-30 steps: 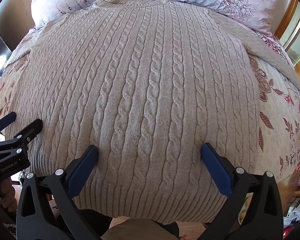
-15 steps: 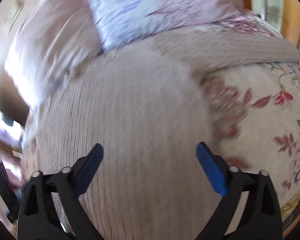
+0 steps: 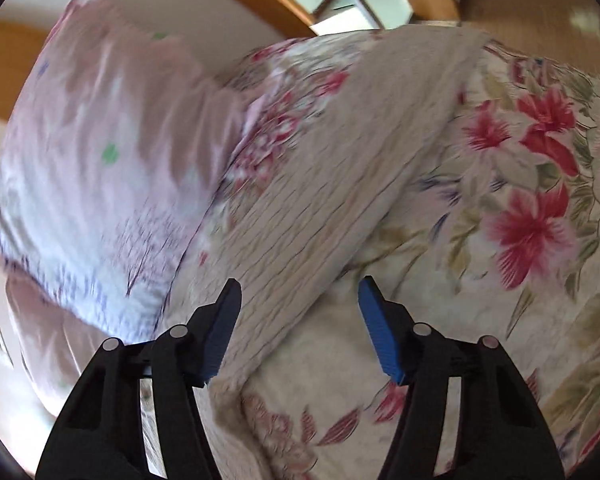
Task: Fold small clothes
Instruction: 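Move the right tool to the sweater's sleeve cuff and grasp it, then carry the sleeve with the right gripper across the sweater body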
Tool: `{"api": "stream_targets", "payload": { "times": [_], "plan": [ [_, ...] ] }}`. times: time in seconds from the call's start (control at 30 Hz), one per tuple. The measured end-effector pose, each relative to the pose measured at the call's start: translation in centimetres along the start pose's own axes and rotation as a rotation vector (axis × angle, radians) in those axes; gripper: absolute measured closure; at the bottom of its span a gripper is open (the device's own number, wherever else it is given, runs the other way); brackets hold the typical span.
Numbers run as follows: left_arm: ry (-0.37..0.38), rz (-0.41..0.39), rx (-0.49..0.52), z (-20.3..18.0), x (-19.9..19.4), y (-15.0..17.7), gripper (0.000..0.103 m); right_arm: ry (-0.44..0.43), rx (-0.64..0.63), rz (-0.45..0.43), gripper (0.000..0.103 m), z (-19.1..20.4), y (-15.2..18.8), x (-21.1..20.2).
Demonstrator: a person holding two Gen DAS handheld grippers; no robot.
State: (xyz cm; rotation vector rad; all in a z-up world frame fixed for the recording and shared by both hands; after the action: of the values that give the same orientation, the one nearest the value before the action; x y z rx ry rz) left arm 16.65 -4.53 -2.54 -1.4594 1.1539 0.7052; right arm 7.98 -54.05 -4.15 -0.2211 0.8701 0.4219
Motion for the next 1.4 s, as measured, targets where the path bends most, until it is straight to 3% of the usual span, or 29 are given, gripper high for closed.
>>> {"api": "stream_targets", "payload": {
  "times": [0.13, 0.43, 0.6, 0.67, 0.77, 0.87, 1.0, 1.17, 1.27, 1.4],
  "plan": [
    [-0.001, 0.018, -0.003, 0.2, 0.5, -0.3, 0.002, -0.053, 0.065, -0.031, 0.049, -1.1, -1.9, 0.1],
    [0.029, 0.033, -0.037, 0.4, 1.0, -1.0, 0.002, -0.036, 0.063, -0.082, 0.070, -1.6, -4.2, 0.2],
    [0.060, 0.033, -0.064, 0.8, 0.9, -1.2, 0.002, 0.013, 0.028, -0.102, 0.092, -1.4, -4.6, 0.6],
    [0.083, 0.030, -0.073, 0.9, 0.8, -1.3, 0.002, 0.042, -0.015, -0.121, 0.093, -0.7, -4.7, 0.3],
    [0.092, 0.024, -0.081, 1.1, 0.7, -1.5, 0.002, 0.112, -0.184, -0.176, 0.093, 3.1, -4.4, -0.9],
    [0.091, 0.030, -0.080, 1.2, 0.8, -1.5, 0.002, 0.096, -0.306, -0.192, 0.093, 6.9, -3.4, -1.4],
    [0.096, 0.027, -0.082, 1.3, 0.8, -1.8, 0.002, 0.008, -0.478, -0.179, 0.093, 13.8, 0.0, -1.3],
    [0.094, 0.015, -0.085, 1.7, 0.4, -1.9, 0.002, -0.093, -0.608, -0.099, 0.093, 19.1, 5.7, 0.7],
    [0.097, 0.012, -0.099, 2.0, 0.2, -2.0, 0.003, -0.140, -0.686, 0.014, 0.093, 21.1, 11.4, 4.3],
    [0.118, 0.016, -0.115, 2.1, 0.2, -2.0, 0.005, -0.097, -0.753, 0.184, 0.093, 20.5, 17.6, 9.5]
  ]
}}
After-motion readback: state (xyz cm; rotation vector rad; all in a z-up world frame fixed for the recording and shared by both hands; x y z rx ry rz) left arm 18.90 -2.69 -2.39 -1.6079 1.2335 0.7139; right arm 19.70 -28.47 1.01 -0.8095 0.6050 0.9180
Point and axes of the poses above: each gripper's, at about its wrist camera, not at the fingertips, and x roughly the way its jaws point, z to its left, y to its underside, the point moved 9 cm from there along x, roughly the way its jaws point, and after that the axes turned 15 degrees about z, right-handed, at the moved point
